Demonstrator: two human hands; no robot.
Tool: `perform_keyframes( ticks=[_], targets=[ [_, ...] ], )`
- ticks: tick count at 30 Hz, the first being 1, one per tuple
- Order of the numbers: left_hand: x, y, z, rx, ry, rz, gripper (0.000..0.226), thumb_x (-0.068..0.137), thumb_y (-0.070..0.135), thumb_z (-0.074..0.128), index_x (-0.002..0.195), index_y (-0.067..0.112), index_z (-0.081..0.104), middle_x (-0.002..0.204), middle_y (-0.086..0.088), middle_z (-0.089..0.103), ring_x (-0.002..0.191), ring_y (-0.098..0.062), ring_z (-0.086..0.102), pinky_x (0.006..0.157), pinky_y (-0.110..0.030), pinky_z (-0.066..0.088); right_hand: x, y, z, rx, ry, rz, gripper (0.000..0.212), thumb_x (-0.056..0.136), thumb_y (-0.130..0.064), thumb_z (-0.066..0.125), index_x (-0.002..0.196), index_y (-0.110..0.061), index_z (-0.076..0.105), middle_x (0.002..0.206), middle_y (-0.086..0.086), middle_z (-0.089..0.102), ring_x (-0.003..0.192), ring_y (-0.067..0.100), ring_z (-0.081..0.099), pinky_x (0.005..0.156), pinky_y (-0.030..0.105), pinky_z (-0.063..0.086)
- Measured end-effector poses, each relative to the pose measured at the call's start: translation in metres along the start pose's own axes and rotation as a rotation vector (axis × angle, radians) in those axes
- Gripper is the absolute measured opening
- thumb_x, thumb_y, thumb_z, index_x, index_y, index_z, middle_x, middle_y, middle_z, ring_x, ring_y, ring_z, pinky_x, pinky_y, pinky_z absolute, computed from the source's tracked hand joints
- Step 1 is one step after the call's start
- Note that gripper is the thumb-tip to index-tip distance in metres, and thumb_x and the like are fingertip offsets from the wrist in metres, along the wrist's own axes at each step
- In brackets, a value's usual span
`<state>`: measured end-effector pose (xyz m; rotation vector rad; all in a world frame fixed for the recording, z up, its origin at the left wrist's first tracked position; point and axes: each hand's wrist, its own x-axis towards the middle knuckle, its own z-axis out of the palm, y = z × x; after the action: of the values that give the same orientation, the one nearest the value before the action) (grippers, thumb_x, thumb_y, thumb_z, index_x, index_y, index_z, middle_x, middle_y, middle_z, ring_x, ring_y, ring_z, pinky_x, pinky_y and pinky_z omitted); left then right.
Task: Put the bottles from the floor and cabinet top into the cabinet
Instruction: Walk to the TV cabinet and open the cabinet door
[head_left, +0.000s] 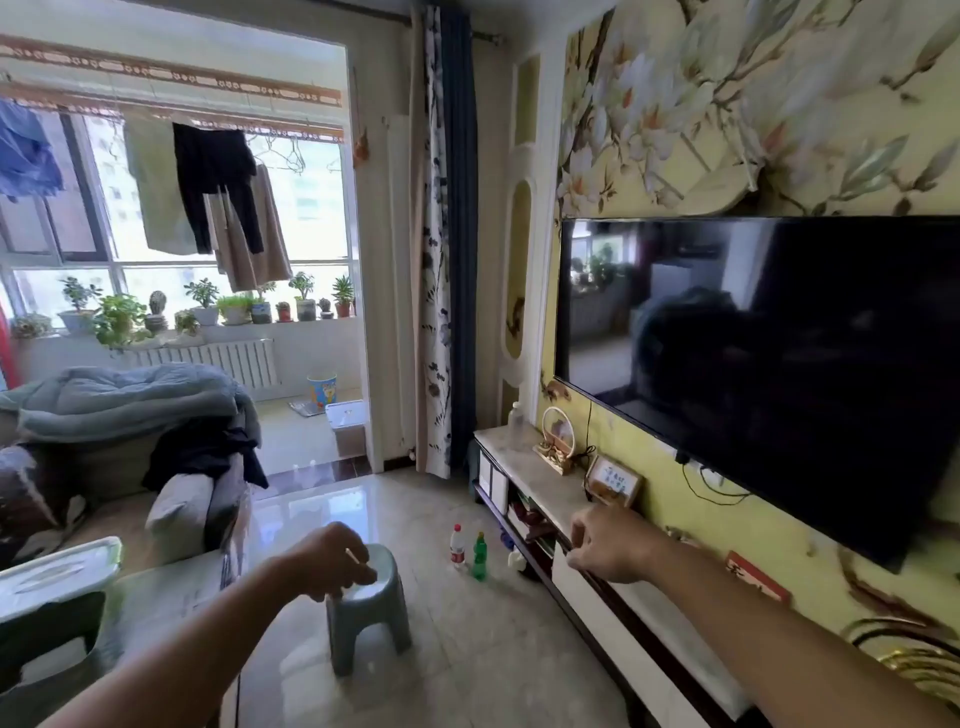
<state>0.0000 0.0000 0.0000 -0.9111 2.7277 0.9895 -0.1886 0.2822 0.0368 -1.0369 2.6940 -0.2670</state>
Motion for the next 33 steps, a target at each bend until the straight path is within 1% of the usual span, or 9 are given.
perform_keyframes(
  ticks=[3,6,10,11,13,17,21,28,33],
  targets=[
    [0.043,0.005,-0.008,-0.001,-0.030,-0.038,0.032,0.082,0.025,0.070,0.109,0.011,0.063,0.083,-0.003,0.065,0.063,-0.011,0.063,0.049,-0.015,0.047,0.039,0.007,-0.006,0.002,-0.026,-0.004,0.029,0.084,-0.039,0.066,0.106,-0.021,0.062,0.104,0.001,0.067,0.095,0.018,0.063,0.088,0.038,0.055],
    [0.092,0.007,-0.018,-0.036,-0.028,-0.049,0.033,0.081,0.025,0.070,0.110,0.010,0.063,0.083,-0.005,0.067,0.063,-0.011,0.064,0.051,-0.018,0.049,0.083,0.009,-0.011,-0.012,-0.033,-0.008,0.030,0.084,-0.038,0.065,0.108,-0.021,0.062,0.106,0.002,0.066,0.097,0.018,0.062,0.088,0.037,0.054],
    [0.162,0.007,-0.035,-0.061,-0.079,-0.072,0.034,0.079,0.025,0.072,0.108,0.009,0.064,0.095,-0.015,0.070,0.067,-0.017,0.065,0.058,-0.025,0.054,0.149,0.007,-0.020,-0.021,-0.034,-0.013,0.030,0.084,-0.037,0.063,0.109,-0.020,0.062,0.108,0.004,0.067,0.097,0.019,0.063,0.089,0.038,0.054],
    [0.183,0.005,-0.041,-0.081,-0.082,-0.071,0.034,0.079,0.025,0.073,0.107,0.008,0.064,0.097,-0.017,0.070,0.066,-0.018,0.065,0.058,-0.026,0.054,0.168,0.005,-0.021,-0.016,-0.034,-0.014,0.030,0.085,-0.037,0.063,0.109,-0.020,0.062,0.109,0.004,0.067,0.097,0.019,0.063,0.089,0.039,0.055],
    [0.223,0.005,-0.059,-0.094,-0.072,-0.067,0.034,0.078,0.026,0.073,0.105,0.008,0.064,0.089,-0.015,0.069,0.064,-0.018,0.062,0.053,-0.023,0.050,0.207,0.002,-0.029,-0.010,-0.035,-0.010,0.029,0.085,-0.036,0.062,0.109,-0.019,0.062,0.110,0.004,0.067,0.097,0.019,0.063,0.089,0.039,0.055],
    [0.298,0.005,-0.093,-0.098,-0.047,-0.057,0.033,0.076,0.028,0.075,0.101,0.010,0.064,0.077,-0.011,0.064,0.062,-0.020,0.058,0.051,-0.024,0.045,0.281,-0.006,-0.042,-0.020,-0.061,0.018,0.030,0.085,-0.037,0.062,0.108,-0.019,0.062,0.112,0.004,0.067,0.098,0.020,0.063,0.089,0.037,0.054],
    [0.368,0.005,-0.115,-0.133,-0.006,-0.050,0.031,0.076,0.026,0.075,0.099,0.009,0.063,0.074,-0.011,0.063,0.060,-0.021,0.057,0.046,-0.022,0.040,0.350,-0.010,-0.051,-0.016,-0.064,0.026,0.031,0.084,-0.038,0.062,0.109,-0.019,0.061,0.111,0.004,0.066,0.097,0.020,0.063,0.086,0.037,0.054],
    [0.489,0.007,-0.128,-0.097,-0.085,-0.062,0.031,0.077,0.027,0.074,0.100,0.010,0.065,0.073,-0.009,0.063,0.059,-0.018,0.058,0.044,-0.020,0.041,0.481,-0.001,-0.057,0.003,-0.096,0.030,0.029,0.087,-0.036,0.062,0.109,-0.016,0.062,0.111,0.006,0.065,0.099,0.022,0.062,0.088,0.036,0.053],
    [0.592,0.011,-0.142,-0.154,-0.067,-0.091,0.033,0.077,0.022,0.074,0.102,0.004,0.063,0.068,-0.009,0.058,0.057,-0.021,0.051,0.043,-0.021,0.034,0.589,0.018,-0.064,0.006,-0.098,0.012,0.031,0.086,-0.036,0.062,0.110,-0.017,0.060,0.112,0.007,0.064,0.100,0.023,0.061,0.086,0.035,0.052]
  ],
)
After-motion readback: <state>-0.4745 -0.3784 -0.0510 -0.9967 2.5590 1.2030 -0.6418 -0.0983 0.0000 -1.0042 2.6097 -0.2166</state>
